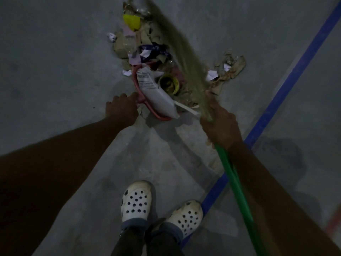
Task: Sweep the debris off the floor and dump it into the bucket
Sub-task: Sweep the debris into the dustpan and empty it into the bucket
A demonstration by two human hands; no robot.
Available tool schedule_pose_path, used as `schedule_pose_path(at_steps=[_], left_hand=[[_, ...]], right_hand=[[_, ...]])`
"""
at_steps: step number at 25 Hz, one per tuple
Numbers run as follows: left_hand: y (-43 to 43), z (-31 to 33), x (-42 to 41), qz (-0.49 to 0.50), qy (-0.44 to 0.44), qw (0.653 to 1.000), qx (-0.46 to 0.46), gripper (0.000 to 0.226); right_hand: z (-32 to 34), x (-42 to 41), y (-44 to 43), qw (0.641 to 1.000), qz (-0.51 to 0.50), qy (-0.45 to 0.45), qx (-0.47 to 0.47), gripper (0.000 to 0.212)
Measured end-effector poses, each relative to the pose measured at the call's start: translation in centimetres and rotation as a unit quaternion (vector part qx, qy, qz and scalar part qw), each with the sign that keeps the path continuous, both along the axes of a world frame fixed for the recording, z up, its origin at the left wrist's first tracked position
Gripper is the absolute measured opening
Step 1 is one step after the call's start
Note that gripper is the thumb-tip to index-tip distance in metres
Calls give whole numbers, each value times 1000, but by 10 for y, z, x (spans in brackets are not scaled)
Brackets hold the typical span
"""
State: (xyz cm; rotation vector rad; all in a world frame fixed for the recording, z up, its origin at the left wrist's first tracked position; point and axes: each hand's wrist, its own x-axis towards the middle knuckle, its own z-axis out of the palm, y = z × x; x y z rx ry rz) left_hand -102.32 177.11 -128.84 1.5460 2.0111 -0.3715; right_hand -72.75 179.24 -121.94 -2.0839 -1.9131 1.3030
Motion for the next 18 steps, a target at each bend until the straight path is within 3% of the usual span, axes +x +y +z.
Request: schedule_pose_path(at_steps=[2, 5, 7, 10, 14, 18], left_hand=[[-1, -4, 0, 7, -3, 1000, -11, 47], [-6, -13, 3, 25, -29, 998, -40, 42], [-11, -19, 9, 39, -51, 996, -53, 35], [-20, -18, 14, 86, -61, 994, -38, 30], [-38, -4, 16, 61, -66, 996, -1, 31], [-44, 43, 32, 76, -59, 995, 10, 31]], right_hand=[[-8, 2, 11, 999, -20, -21, 29, 80], [-31, -20, 25, 996, -57, -23, -66, 72], [-41, -38, 10, 993, -21, -14, -113, 60], [-42, -50, -37, 994, 51, 7, -95, 72], [-22, -31, -73, 997, 24, 23, -75, 81], [38, -9, -88, 996, 10, 7, -83, 82]])
